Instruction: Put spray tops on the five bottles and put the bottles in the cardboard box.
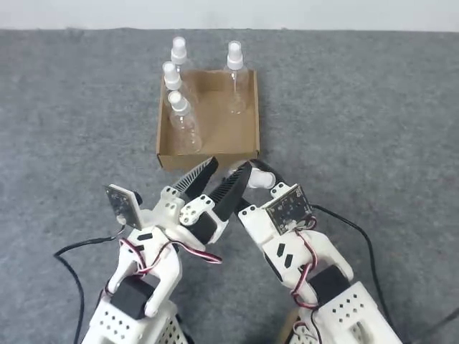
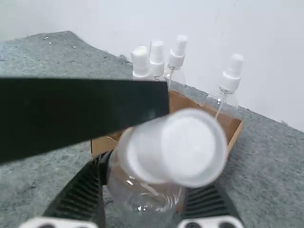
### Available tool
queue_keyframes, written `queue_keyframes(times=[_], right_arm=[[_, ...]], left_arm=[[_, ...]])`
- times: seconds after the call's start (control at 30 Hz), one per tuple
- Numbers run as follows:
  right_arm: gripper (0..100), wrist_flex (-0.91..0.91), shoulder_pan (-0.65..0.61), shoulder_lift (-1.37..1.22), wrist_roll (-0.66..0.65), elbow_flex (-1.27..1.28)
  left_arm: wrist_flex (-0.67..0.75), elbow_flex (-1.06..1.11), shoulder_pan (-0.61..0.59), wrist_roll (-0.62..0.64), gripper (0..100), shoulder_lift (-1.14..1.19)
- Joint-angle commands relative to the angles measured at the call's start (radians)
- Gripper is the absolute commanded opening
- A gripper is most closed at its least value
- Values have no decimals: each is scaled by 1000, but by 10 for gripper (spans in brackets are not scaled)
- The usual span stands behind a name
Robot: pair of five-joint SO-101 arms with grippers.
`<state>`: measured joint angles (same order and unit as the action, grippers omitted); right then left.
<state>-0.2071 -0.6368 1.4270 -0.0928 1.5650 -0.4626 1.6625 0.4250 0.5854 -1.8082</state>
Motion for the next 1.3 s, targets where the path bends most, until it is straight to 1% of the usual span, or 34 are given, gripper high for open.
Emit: queue_keyframes(times=[0.0,0.2,0.7,0.83,1.03,1.13,1.27], right_arm=[[7,19,-12,31,-28,-32],[7,28,19,31,-28,-17],[7,30,85,31,-28,-20],[7,39,113,31,-26,-20],[7,73,160,31,-21,-12],[7,73,163,31,-21,-15],[7,73,163,31,-21,-12]], left_arm=[[-23,-7,-8,-14,224,-15],[-25,-38,-68,-12,224,-15],[-26,-47,-72,-18,224,-15],[-21,-51,-129,-12,224,-15],[-26,-65,-150,-21,224,-15],[-43,-54,-216,-84,224,-15],[-54,-48,-313,-91,224,-15]])
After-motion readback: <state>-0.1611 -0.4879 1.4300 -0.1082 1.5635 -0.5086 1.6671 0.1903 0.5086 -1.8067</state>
